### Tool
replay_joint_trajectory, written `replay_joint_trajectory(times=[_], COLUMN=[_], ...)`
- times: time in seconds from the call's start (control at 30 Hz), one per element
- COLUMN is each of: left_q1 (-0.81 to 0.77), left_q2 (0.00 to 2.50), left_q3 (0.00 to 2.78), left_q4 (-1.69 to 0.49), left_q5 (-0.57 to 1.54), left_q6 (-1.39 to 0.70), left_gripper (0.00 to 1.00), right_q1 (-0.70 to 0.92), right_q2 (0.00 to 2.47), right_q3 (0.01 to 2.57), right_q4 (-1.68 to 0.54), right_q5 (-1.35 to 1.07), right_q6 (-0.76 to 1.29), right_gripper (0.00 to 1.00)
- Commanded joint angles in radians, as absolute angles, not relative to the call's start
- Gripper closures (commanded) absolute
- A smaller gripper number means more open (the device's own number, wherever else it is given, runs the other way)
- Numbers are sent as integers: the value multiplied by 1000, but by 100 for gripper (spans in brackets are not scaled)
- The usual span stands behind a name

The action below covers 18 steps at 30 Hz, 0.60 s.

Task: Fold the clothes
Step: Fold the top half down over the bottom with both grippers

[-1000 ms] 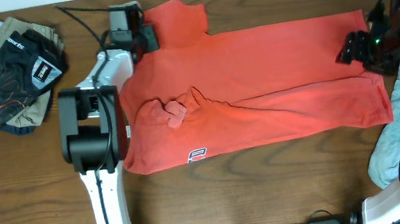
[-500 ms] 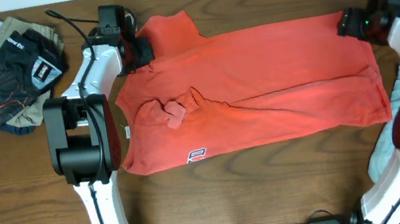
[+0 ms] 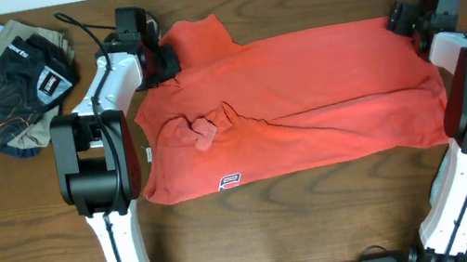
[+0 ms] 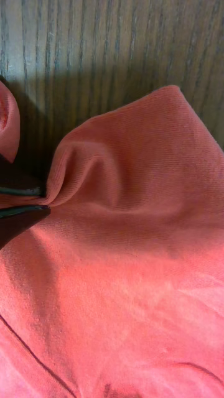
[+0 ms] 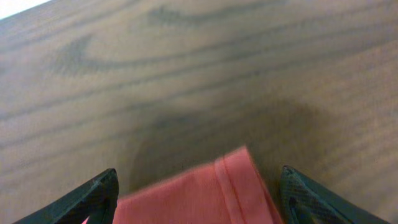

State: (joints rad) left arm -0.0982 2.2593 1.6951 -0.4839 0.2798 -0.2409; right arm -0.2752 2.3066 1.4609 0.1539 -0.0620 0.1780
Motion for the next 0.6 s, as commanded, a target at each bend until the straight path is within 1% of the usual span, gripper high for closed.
replay_joint_trajectory(times=[0.0, 0.03, 0.07, 0.1, 0.17, 0.2, 0.37, 0.57], left_q1=[-97, -97, -97, -97, -97, -97, -97, -94], left_q2=[2252, 2252, 2252, 2252, 2252, 2252, 2249, 2202], left_q3=[1700, 1700, 1700, 1700, 1700, 1700, 1700, 1700], left_q4=[-490, -490, -490, -490, -489, -488, -472, -447], left_q5=[280, 281, 281, 281, 281, 281, 281, 280], left_q6=[-249, -249, -249, -249, -249, -249, -249, -248], left_gripper=[94, 93, 94, 94, 94, 94, 93, 94], right_q1=[-272, -272, -272, -272, -274, -275, -295, -325], right_q2=[2368, 2377, 2383, 2385, 2383, 2378, 2335, 2219], right_q3=[1463, 1464, 1464, 1464, 1464, 1464, 1465, 1465], right_q4=[174, 179, 176, 168, 138, 117, 32, -89], right_q5=[-49, -49, -48, -50, -49, -49, -49, -49], right_q6=[195, 197, 206, 209, 213, 213, 213, 213], right_gripper=[22, 29, 39, 57, 89, 99, 99, 99])
